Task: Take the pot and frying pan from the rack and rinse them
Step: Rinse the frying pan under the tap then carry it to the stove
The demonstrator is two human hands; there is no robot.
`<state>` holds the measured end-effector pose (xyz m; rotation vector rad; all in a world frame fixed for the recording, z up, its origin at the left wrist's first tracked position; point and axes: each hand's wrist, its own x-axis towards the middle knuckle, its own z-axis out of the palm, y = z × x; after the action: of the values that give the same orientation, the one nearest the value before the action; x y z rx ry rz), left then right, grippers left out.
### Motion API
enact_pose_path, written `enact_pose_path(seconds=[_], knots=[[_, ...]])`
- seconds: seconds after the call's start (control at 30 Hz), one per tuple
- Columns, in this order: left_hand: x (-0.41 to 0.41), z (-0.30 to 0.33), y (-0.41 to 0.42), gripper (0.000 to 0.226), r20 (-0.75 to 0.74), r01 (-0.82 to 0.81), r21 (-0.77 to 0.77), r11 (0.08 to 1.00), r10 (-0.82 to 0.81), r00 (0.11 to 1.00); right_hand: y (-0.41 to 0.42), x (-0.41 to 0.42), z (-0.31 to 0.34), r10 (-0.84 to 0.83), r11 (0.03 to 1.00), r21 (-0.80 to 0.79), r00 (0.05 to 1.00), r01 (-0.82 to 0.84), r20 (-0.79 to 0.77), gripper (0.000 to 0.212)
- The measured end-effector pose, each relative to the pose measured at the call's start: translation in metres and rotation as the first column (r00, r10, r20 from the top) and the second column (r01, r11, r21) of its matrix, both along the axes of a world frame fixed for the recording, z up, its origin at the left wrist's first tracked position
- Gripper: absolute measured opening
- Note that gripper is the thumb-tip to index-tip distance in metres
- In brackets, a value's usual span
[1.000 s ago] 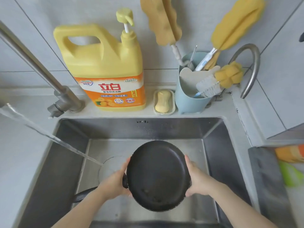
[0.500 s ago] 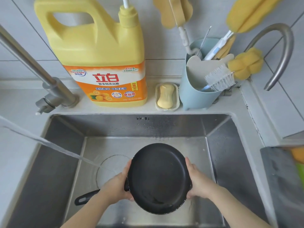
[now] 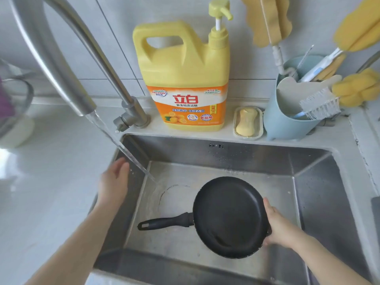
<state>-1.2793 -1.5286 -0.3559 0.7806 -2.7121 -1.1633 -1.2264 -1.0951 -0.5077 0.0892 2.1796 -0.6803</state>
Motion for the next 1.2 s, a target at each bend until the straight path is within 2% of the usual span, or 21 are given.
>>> enact_pose_path(seconds=[0.07,0.13,0.23,0.3,0.33,0.4,0.43,0.47,0.5,0.53,0.57,0.7,0.77,0.83,0.87,0.9,0.97,1.0,1.03,1.1,1.2], knots=[[-0.024,0.030,-0.001,0.024,-0.129,-0.054,0.198,0.979,0.080,0.988,0.000,0.000,-0.001,0.004,1.000,0.007,1.000,-0.004,0.002,0.145],[-0.050,0.050,-0.001,0.034,-0.174,-0.075,0.402,0.913,0.156,0.972,0.000,0.000,0.000,0.006,1.000,0.009,1.000,-0.006,0.006,0.145],[-0.080,0.062,-0.007,0.032,-0.111,-0.080,0.638,0.766,0.194,0.975,0.000,-0.001,0.002,0.019,1.000,0.008,1.000,-0.019,-0.006,0.145],[-0.083,0.067,-0.002,0.015,-0.113,-0.083,0.710,0.699,0.230,0.966,0.000,-0.001,0.004,0.033,0.999,0.020,0.999,-0.033,-0.022,0.144],[-0.083,0.071,0.000,0.017,-0.100,-0.099,0.707,0.700,0.237,0.966,0.000,0.000,0.004,0.038,0.999,0.028,0.999,-0.038,-0.027,0.143],[-0.077,0.073,0.001,0.044,-0.091,-0.068,0.755,0.652,0.207,0.974,0.000,0.000,0.003,0.047,0.998,0.034,0.998,-0.045,-0.040,0.142],[-0.075,0.071,0.002,0.040,-0.131,-0.036,0.770,0.637,0.212,0.968,0.001,0.000,0.002,0.049,0.998,0.032,0.998,-0.048,-0.046,0.142],[-0.072,0.070,0.004,0.019,-0.172,-0.012,0.773,0.634,0.228,0.958,0.001,0.000,0.001,0.049,0.998,0.029,0.998,-0.048,-0.048,0.143],[-0.072,0.067,0.006,0.017,-0.175,-0.053,0.746,0.664,0.272,0.946,0.002,0.000,0.000,0.049,0.999,0.024,0.998,-0.048,-0.048,0.143],[-0.071,0.065,0.007,0.036,-0.170,-0.093,0.708,0.700,0.297,0.940,0.002,0.000,-0.001,0.050,0.999,0.022,0.998,-0.049,-0.046,0.144],[-0.069,0.064,0.011,0.043,-0.203,-0.084,0.692,0.717,0.306,0.930,0.003,0.000,-0.001,0.052,0.998,0.021,0.998,-0.051,-0.048,0.144],[-0.059,0.060,0.023,0.023,-0.267,-0.021,0.625,0.780,0.239,0.934,0.004,0.000,-0.003,0.058,0.998,0.026,0.997,-0.057,-0.056,0.146],[-0.042,0.039,0.029,0.014,-0.294,-0.015,0.432,0.902,0.156,0.943,0.005,0.001,-0.003,0.058,0.998,0.022,0.997,-0.056,-0.056,0.146],[-0.019,0.008,0.049,0.031,-0.143,0.021,0.159,0.987,0.002,0.990,0.006,0.002,-0.004,0.053,0.999,0.012,0.997,-0.052,-0.058,0.146],[-0.005,-0.014,0.060,0.047,0.037,0.114,0.069,0.991,-0.117,0.992,0.007,0.002,-0.004,0.048,0.999,0.008,0.997,-0.048,-0.057,0.146],[0.008,-0.037,0.072,0.067,0.254,0.252,0.050,0.966,-0.256,0.933,0.007,0.002,-0.004,0.043,0.999,0.002,0.998,-0.043,-0.056,0.146],[0.033,-0.083,0.091,0.108,0.592,0.541,0.114,0.833,-0.494,0.636,0.008,0.002,-0.005,0.028,0.999,-0.013,0.998,-0.029,-0.056,0.146],[0.042,-0.100,0.097,0.121,0.669,0.667,0.095,0.739,-0.543,0.506,0.008,0.002,-0.005,0.023,0.999,-0.022,0.998,-0.025,-0.060,0.146],[0.047,-0.114,0.100,0.127,0.716,0.760,0.043,0.649,-0.550,0.430,0.009,0.002,-0.005,0.019,0.999,-0.033,0.998,-0.022,-0.065,0.145],[0.050,-0.129,0.103,0.132,0.759,0.844,-0.043,0.534,-0.532,0.376,0.010,0.002,-0.005,0.018,0.999,-0.044,0.997,-0.021,-0.071,0.144],[0.048,-0.142,0.102,0.137,0.762,0.878,-0.072,0.474,-0.541,0.354,0.009,0.002,-0.005,0.013,0.999,-0.050,0.997,-0.017,-0.073,0.147]])
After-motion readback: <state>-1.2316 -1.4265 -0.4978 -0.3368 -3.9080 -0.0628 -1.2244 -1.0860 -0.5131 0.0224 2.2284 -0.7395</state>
